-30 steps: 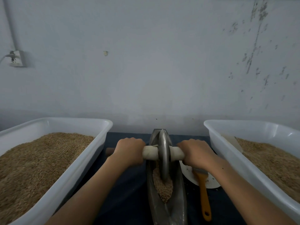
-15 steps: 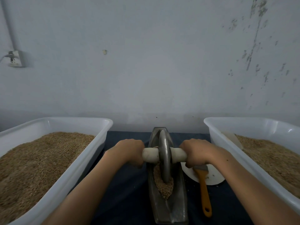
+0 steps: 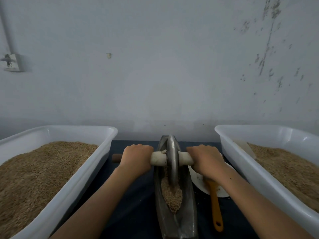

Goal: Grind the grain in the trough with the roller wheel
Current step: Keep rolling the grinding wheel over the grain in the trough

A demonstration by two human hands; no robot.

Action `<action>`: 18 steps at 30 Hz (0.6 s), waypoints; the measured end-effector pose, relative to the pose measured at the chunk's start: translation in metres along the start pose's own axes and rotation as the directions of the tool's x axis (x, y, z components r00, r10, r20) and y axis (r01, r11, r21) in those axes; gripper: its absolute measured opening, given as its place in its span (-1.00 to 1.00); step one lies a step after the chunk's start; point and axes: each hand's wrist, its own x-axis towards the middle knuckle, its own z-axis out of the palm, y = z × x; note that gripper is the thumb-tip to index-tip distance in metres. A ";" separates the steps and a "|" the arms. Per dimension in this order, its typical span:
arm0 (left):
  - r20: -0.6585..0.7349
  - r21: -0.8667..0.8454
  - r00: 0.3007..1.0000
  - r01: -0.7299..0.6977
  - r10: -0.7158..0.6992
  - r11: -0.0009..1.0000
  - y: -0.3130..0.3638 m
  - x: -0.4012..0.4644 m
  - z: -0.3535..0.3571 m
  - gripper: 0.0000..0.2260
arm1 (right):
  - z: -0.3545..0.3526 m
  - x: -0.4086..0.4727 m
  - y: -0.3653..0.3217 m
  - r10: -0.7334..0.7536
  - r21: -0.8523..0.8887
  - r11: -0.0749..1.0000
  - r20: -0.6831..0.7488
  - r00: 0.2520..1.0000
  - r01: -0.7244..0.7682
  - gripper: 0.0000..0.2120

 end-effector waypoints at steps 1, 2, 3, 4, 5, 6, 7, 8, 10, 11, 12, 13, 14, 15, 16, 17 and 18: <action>0.061 -0.004 0.998 -0.016 0.016 1.000 -0.002 0.001 -0.002 -0.76 | -0.004 -0.001 0.001 -0.016 -0.010 1.000 0.060 0.998 0.017 -0.83; 0.136 -0.020 0.990 -0.027 0.029 0.999 -0.003 0.001 -0.005 -0.73 | -0.008 -0.001 0.001 -0.032 -0.018 0.999 0.127 0.991 0.035 -0.80; 0.217 -0.048 0.975 -0.029 0.039 0.998 -0.005 0.001 -0.008 -0.69 | -0.012 -0.001 0.001 -0.043 -0.022 0.999 0.200 0.979 0.048 -0.77; 0.292 -0.078 0.955 -0.026 0.047 0.997 -0.006 0.000 -0.011 -0.65 | -0.016 -0.002 0.000 -0.047 -0.019 0.998 0.268 0.962 0.054 -0.74; 0.349 -0.104 0.936 -0.021 0.056 0.994 -0.007 0.000 -0.012 -0.63 | -0.019 -0.002 0.000 -0.044 -0.007 0.999 0.328 0.944 0.050 -0.71; 0.381 -0.123 0.922 -0.018 0.064 0.992 -0.007 -0.001 -0.013 -0.62 | -0.021 -0.002 -0.001 -0.039 0.013 0.999 0.373 0.927 0.037 -0.69; 0.394 -0.133 0.916 -0.017 0.069 0.991 -0.007 -0.001 -0.014 -0.62 | -0.022 -0.003 0.000 -0.034 0.033 0.999 0.403 0.915 0.023 -0.68; 0.391 -0.133 0.918 -0.019 0.070 0.991 -0.007 -0.001 -0.014 -0.62 | -0.022 -0.003 0.000 -0.031 0.046 0.999 0.416 0.909 0.013 -0.68; 0.354 -0.110 0.933 -0.025 0.063 0.994 -0.005 0.000 -0.012 -0.62 | -0.021 -0.003 0.000 -0.022 0.039 0.999 0.399 0.917 0.007 -0.69; 0.323 -0.095 0.945 -0.025 0.055 0.995 -0.005 0.000 -0.011 -0.63 | -0.019 -0.003 -0.001 -0.016 0.022 1.000 0.364 0.931 0.009 -0.71; 0.281 -0.078 0.959 -0.022 0.043 0.997 -0.004 0.001 -0.009 -0.65 | -0.016 -0.002 -0.001 -0.011 -0.003 1.000 0.310 0.951 0.013 -0.74; 0.230 -0.061 0.973 -0.016 0.030 0.998 -0.003 0.001 -0.007 -0.68 | -0.012 -0.001 -0.002 -0.007 -0.025 1.000 0.241 0.970 0.014 -0.77; 0.174 -0.046 0.985 -0.009 0.017 0.999 -0.003 0.001 -0.004 -0.71 | -0.008 -0.001 -0.002 -0.001 -0.035 0.999 0.164 0.986 0.007 -0.80; 0.118 -0.037 0.993 0.001 0.003 0.999 -0.002 0.001 -0.001 -0.73 | -0.005 0.000 -0.004 0.007 -0.032 0.999 0.089 0.996 -0.005 -0.84; 0.065 -0.031 0.998 0.013 -0.011 0.999 -0.001 0.001 0.001 -0.76 | -0.002 0.001 -0.005 0.017 -0.023 1.000 0.022 1.000 -0.017 -0.86; 0.015 -0.023 1.000 0.021 -0.020 1.000 0.000 0.001 0.003 -0.78 | 0.000 0.001 -0.005 0.024 -0.013 1.000 -0.031 0.999 -0.025 -0.88; -0.024 -0.014 0.999 0.021 -0.022 1.000 0.001 0.001 0.004 -0.80 | 0.002 0.001 -0.005 0.028 -0.005 1.000 -0.066 0.997 -0.028 -0.89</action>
